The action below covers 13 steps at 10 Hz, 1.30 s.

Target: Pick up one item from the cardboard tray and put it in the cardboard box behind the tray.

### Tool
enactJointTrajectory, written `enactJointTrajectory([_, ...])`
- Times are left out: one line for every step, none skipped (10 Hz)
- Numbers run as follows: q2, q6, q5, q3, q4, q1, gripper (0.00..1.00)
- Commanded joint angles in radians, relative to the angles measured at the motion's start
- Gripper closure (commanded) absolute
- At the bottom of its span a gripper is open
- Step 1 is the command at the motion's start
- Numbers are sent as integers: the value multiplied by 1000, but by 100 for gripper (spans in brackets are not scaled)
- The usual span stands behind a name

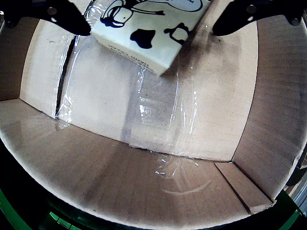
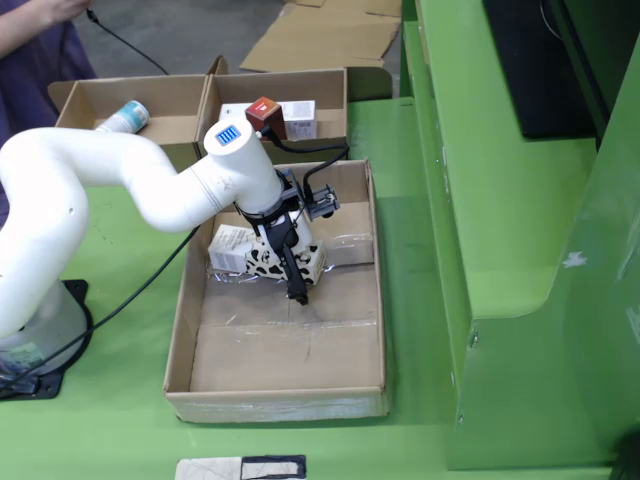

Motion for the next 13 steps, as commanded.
enactJointTrajectory([28, -3, -5, 27, 12, -4, 50])
enactJointTrajectory([28, -3, -5, 27, 12, -4, 60])
enactJointTrajectory([28, -3, -5, 27, 12, -4, 70])
enactJointTrajectory([28, -3, -5, 27, 12, -4, 80])
enactJointTrajectory([28, -3, -5, 27, 12, -4, 90])
enactJointTrajectory([28, -3, -5, 27, 12, -4, 100])
enactJointTrajectory([28, -3, -5, 27, 12, -4, 100])
enactJointTrajectory([28, -3, -5, 27, 12, -4, 100])
enactJointTrajectory([28, -3, -5, 27, 12, -4, 100])
enactJointTrajectory([28, -3, -5, 27, 12, -4, 100])
enactJointTrajectory([28, -3, -5, 27, 12, -4, 100])
enactJointTrajectory([28, -3, -5, 27, 12, -4, 100])
enactJointTrajectory([28, -3, -5, 27, 12, -4, 100])
